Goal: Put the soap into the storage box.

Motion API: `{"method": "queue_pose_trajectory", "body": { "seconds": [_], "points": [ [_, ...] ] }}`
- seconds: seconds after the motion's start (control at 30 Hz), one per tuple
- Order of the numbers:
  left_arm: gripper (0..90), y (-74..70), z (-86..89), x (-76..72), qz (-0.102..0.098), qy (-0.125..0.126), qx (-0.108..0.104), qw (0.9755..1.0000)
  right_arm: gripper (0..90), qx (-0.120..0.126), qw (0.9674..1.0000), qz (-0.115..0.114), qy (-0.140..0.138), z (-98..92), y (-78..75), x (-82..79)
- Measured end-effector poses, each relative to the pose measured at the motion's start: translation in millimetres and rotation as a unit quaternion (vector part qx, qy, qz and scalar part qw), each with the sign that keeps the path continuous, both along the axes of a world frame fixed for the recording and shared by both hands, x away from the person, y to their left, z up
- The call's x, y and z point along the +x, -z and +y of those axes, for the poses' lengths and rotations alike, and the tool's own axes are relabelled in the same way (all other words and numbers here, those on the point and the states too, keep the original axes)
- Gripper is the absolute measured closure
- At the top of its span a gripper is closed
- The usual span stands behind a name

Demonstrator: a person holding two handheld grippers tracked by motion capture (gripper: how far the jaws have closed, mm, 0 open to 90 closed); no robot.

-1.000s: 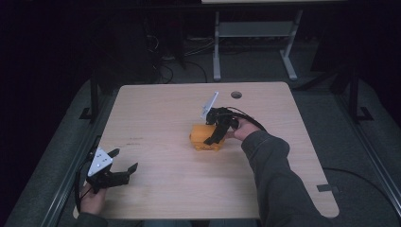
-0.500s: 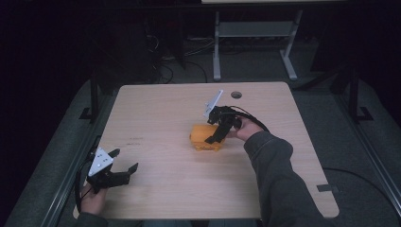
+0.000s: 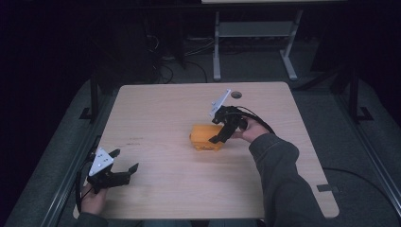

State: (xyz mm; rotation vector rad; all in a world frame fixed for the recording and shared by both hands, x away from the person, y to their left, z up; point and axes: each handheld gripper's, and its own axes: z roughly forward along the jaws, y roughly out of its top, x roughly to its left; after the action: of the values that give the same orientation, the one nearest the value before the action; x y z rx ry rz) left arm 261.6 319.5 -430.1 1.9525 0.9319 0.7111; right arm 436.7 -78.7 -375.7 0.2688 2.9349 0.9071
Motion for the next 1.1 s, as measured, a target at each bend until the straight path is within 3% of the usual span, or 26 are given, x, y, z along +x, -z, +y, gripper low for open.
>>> {"method": "queue_pose_trajectory", "body": {
  "seconds": [0.6,1.1],
  "points": [
    [14.2,1.0,-1.6,1.4,0.003,0.002,0.002,1.0000,15.8,0.008,0.9999,-0.006,0.013,-13.8,-10.2,-7.4],
    [14.2,1.6,-2.7,1.7,0.006,0.002,0.000,1.0000,16.1,0.013,0.9994,-0.001,0.031,-32.7,-9.0,-15.2]
  ]
}}
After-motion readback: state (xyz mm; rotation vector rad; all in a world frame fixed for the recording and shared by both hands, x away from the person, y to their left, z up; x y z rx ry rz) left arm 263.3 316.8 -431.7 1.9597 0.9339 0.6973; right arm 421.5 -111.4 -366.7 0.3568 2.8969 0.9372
